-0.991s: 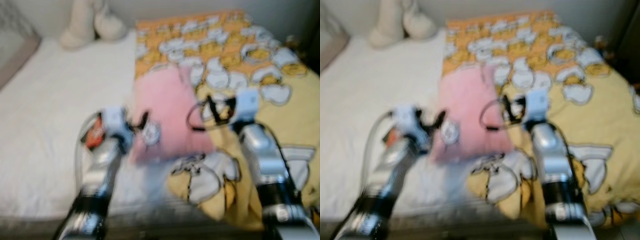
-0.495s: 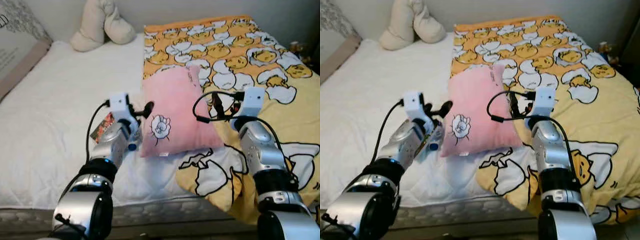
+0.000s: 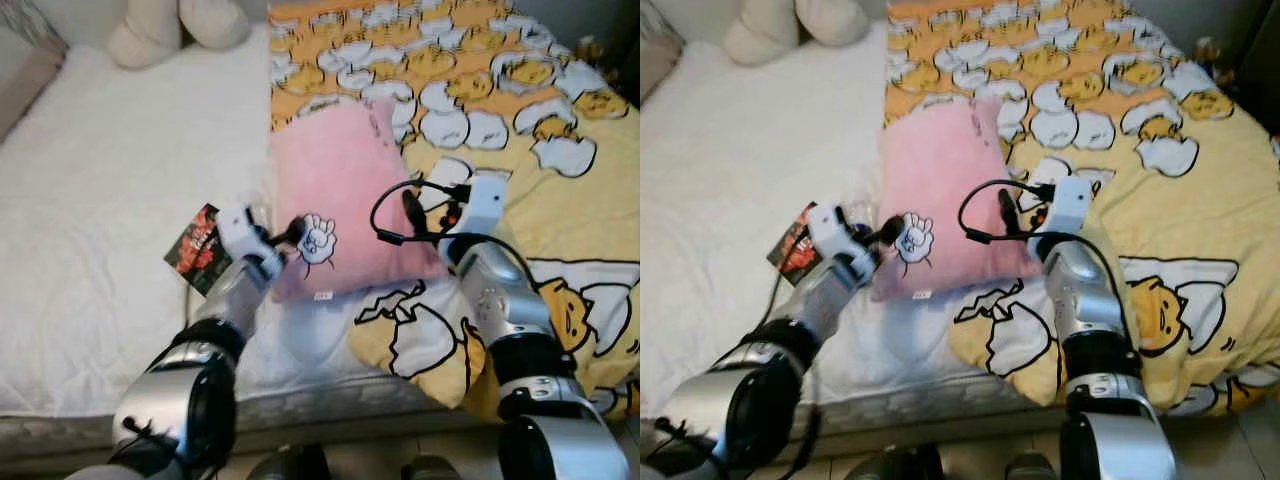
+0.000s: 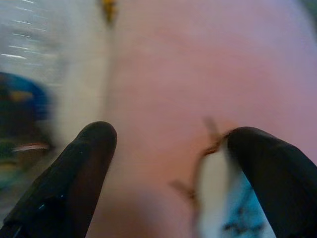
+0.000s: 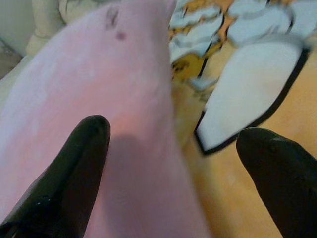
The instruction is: Clean up the room
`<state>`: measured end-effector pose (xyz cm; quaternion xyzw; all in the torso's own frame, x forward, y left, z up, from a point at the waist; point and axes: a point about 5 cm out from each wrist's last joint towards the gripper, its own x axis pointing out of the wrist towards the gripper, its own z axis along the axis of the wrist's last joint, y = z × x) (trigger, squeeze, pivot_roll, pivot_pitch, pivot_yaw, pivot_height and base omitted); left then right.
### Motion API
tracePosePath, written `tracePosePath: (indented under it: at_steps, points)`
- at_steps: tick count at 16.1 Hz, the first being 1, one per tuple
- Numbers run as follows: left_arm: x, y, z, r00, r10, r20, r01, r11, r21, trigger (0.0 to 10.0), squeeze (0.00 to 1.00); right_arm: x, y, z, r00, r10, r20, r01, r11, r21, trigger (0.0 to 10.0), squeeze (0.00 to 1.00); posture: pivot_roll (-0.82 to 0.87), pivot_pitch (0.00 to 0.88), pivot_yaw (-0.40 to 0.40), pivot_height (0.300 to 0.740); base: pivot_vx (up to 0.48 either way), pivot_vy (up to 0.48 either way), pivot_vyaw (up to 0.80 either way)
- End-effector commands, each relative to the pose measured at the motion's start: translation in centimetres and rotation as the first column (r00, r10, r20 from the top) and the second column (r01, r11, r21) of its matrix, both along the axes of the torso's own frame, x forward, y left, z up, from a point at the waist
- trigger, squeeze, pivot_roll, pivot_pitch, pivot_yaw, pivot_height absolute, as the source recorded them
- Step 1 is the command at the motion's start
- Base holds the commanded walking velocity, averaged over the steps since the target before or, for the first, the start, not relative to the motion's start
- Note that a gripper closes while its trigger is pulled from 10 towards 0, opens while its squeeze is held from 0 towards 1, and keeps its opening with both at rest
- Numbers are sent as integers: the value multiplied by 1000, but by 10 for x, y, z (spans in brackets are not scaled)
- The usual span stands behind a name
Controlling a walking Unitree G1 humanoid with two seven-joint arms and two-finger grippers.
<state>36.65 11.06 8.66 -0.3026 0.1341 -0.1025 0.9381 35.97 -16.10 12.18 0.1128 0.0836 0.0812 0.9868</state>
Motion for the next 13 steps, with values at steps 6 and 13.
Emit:
tracePosePath:
  at_steps: [6, 13]
  points:
    - [-14, -50, -12, 986, -154, -67, 147, 984, -100, 0, 0, -3, 23, -8, 997, 69, -47, -63, 991, 118, 0, 0, -236, 210, 191, 740, 0, 0, 0]
    - [-24, -44, -31, 977, -161, -139, 160, 987, -16, 0, 0, -10, 20, -11, 994, 84, -66, -73, 986, 153, 0, 0, -255, 213, 204, 740, 0, 0, 0]
